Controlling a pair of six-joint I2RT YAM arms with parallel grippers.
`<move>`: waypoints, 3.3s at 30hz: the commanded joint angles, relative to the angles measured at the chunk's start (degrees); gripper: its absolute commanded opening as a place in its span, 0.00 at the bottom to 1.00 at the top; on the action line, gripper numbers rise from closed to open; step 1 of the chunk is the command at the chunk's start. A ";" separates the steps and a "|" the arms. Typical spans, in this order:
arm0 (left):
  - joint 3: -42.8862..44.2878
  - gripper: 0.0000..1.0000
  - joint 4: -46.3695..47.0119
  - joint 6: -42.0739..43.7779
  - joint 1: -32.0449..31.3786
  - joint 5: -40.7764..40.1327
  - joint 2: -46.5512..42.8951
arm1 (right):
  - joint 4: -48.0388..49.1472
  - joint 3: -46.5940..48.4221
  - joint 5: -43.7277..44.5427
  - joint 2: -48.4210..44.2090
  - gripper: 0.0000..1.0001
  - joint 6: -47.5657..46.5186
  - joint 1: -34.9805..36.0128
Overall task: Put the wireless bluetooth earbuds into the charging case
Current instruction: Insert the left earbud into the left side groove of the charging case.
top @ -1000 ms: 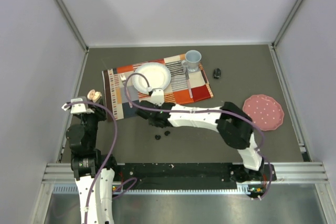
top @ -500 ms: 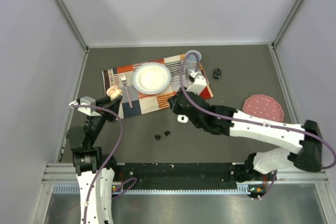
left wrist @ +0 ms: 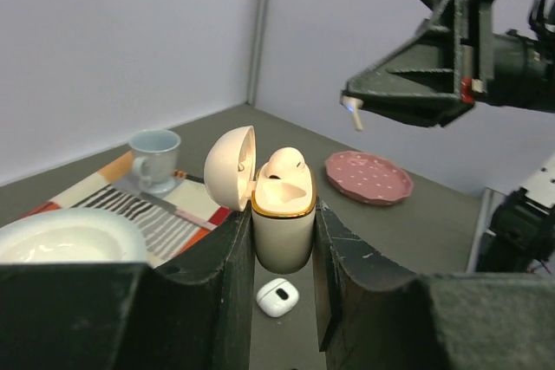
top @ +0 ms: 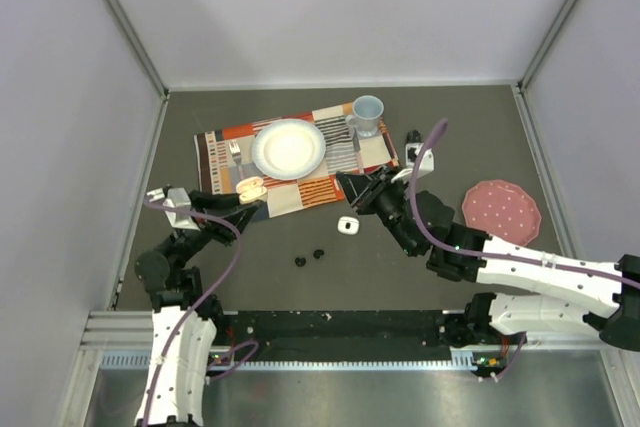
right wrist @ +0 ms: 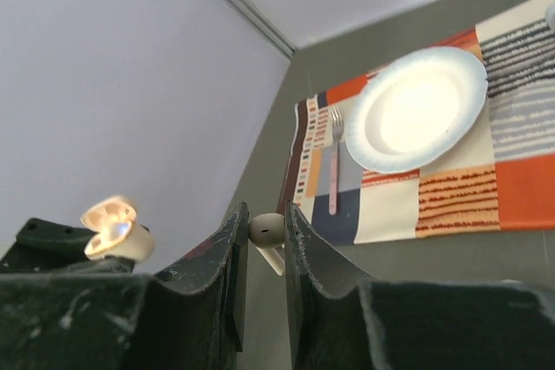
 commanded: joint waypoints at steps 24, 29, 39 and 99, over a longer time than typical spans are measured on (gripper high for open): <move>-3.35 0.00 13.78 14.83 -34.15 -21.14 12.29 | 29.84 0.37 -0.98 4.36 0.06 -14.18 9.31; -2.83 0.00 13.78 16.50 -36.27 -22.99 13.17 | 29.85 1.42 -1.68 6.21 0.06 -13.74 10.01; -2.74 0.00 12.64 20.54 -39.61 -26.59 13.44 | 30.02 2.48 -3.61 8.93 0.06 -13.21 10.63; -2.30 0.00 13.87 22.04 -43.39 -33.18 11.24 | 35.21 3.45 -1.95 16.49 0.06 -16.64 11.60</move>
